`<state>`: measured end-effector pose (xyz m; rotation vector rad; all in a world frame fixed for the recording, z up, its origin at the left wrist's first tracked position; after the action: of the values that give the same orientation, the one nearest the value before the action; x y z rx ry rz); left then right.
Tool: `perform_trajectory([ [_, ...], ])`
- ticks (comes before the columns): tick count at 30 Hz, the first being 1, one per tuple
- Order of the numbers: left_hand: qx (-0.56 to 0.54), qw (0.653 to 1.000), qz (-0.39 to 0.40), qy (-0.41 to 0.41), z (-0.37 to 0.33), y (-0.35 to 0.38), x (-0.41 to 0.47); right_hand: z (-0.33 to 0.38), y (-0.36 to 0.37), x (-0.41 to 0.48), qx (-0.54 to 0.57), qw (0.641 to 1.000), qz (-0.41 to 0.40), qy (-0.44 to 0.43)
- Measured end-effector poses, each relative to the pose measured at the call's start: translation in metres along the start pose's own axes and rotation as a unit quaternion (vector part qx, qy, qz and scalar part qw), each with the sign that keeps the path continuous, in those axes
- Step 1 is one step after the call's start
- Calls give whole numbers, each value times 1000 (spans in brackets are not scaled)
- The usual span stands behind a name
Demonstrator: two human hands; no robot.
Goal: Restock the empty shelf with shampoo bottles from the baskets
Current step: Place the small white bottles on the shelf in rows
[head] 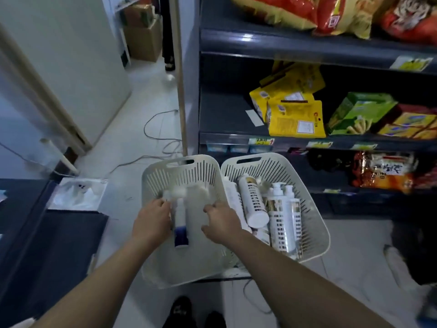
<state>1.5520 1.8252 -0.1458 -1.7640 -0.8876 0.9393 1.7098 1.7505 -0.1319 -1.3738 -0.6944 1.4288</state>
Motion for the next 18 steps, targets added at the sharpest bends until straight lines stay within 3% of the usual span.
perform_trajectory([
  [6,58,994,91,-6,4,43,36,-14,45,31,34,999,36,9],
  [12,33,983,173,-44,23,84,79,-14,91,71,81,992,93,31],
  [16,-14,972,208,-109,41,115,101,-6,125,98,118,984,126,52],
  [18,-81,959,195,-186,53,128,109,-1,140,109,127,980,138,61],
])
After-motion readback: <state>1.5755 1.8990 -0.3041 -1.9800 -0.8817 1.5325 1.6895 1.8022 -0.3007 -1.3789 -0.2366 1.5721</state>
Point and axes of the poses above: each hand's wrist, its own x-axis towards the middle knuckle, its own y-axis out of the palm, z = x × y, the point moved 5 cm from there along x, towards the middle knuckle, and after that the axes turned 8 degrees about -x, right-handed, at the moved point
